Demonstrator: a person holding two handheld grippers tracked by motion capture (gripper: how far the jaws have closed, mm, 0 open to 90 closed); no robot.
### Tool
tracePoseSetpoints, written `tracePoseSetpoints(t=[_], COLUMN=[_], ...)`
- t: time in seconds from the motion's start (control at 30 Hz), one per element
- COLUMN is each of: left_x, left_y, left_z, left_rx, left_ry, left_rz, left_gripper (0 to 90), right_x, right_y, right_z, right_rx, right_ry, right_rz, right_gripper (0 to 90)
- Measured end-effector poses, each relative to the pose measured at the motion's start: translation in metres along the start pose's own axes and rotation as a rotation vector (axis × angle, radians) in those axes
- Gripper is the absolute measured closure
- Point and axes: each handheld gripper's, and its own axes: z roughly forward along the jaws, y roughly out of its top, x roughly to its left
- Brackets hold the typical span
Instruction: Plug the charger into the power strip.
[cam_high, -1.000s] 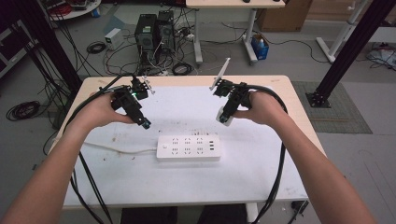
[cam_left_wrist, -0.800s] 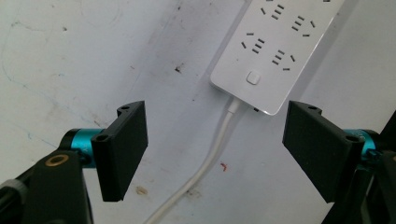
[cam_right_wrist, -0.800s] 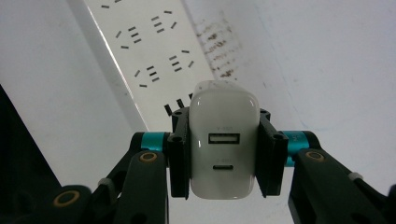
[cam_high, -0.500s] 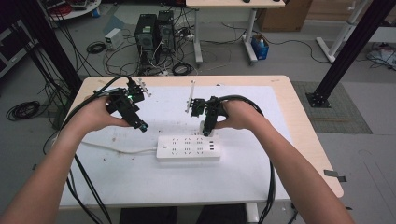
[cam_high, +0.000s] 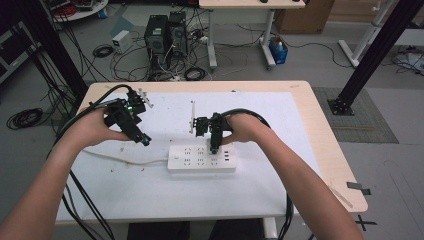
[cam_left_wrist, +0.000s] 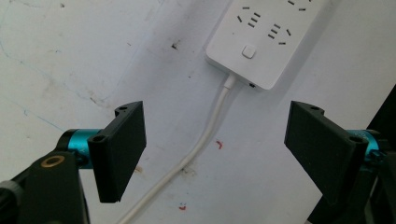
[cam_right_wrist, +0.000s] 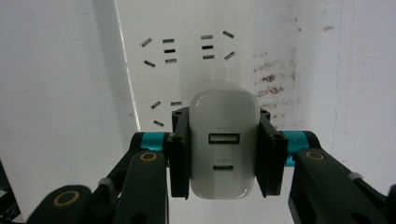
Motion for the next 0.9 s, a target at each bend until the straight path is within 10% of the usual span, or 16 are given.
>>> tracePoseSetpoints(t=[0.47,0.9], left_x=[-0.001,0.002], left_y=[-0.004,-0.003], left_z=[0.004,0.008], left_rx=[-0.007,0.008], left_ry=[-0.006,-0.017], left_rz=[-0.012,0.0], left_gripper=[20.9,20.9], right_x=[-0.001,0.0], right_y=[-0.002,-0.007], right_z=[0.014,0.015], right_rx=[0.003,-0.028], right_ry=[0.005,-0.003], right_rz=[-0.101,-0.086], right_gripper=[63.2,63.3])
